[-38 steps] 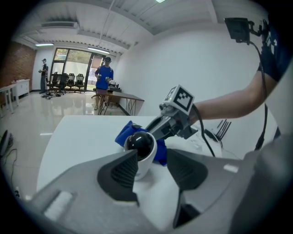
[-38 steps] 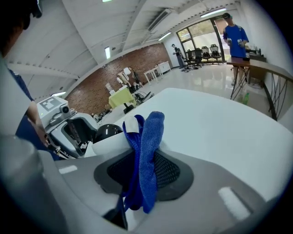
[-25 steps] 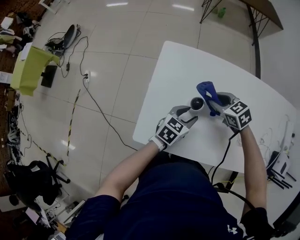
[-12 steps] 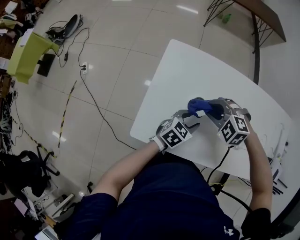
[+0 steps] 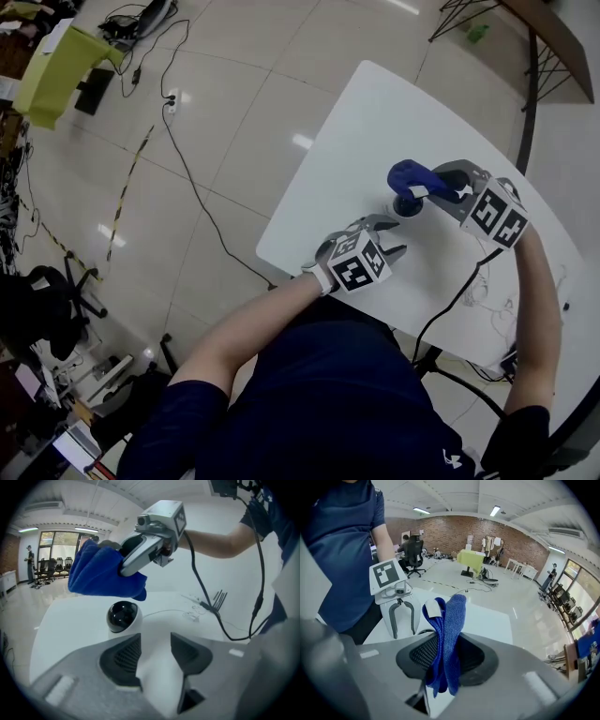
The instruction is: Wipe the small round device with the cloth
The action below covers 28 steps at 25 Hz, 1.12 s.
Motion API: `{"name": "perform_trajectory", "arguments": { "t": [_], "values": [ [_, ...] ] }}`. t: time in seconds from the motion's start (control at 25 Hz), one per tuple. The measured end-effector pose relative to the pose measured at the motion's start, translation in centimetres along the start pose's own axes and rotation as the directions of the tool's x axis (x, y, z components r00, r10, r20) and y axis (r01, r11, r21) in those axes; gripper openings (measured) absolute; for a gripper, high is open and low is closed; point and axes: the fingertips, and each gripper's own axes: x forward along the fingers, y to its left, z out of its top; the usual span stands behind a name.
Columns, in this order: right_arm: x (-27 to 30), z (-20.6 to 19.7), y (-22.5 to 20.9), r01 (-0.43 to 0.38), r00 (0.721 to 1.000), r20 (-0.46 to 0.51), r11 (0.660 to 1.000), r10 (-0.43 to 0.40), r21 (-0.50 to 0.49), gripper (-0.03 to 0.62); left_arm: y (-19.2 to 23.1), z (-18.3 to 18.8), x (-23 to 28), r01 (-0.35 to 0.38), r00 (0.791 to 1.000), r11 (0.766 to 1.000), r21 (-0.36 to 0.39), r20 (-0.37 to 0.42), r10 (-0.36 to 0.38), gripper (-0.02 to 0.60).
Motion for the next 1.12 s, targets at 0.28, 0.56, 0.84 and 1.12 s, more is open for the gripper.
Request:
{"name": "perform_trajectory", "arguments": {
  "t": [0.28, 0.56, 0.84, 1.12],
  "values": [
    [5.5, -3.1, -1.1, -0.207, 0.974, -0.068, 0.971, 0.216, 0.117, 0.123, 0.2, -0.5, 0.0, -0.015, 1.0, 1.0, -0.02, -0.004, 0.015, 0.198],
    [10.4, -7.0, -1.2, -0.279, 0.936, -0.132, 0.918, 0.325, 0.284, 0.123, 0.8, -1.3, -0.7, -0.036, 0.999, 0.999, -0.019, -0.023, 0.036, 0.198],
    [5.9, -4.4, -1.1, -0.09, 0.996, 0.028, 0.93, 0.086, 0.357, 0.123, 1.0, -2.5, -1.8, -0.038, 0.999, 0.998, -0.046, -0.019, 0.038, 0.198],
    [-0.9, -0.8, 4.5, 0.258, 0.966, -0.039, 0.948, -0.255, 0.184, 0.123, 0.3, -2.7, -3.2, -0.024, 0.999, 0.998, -0.054, -0.027, 0.023, 0.198]
  ]
}}
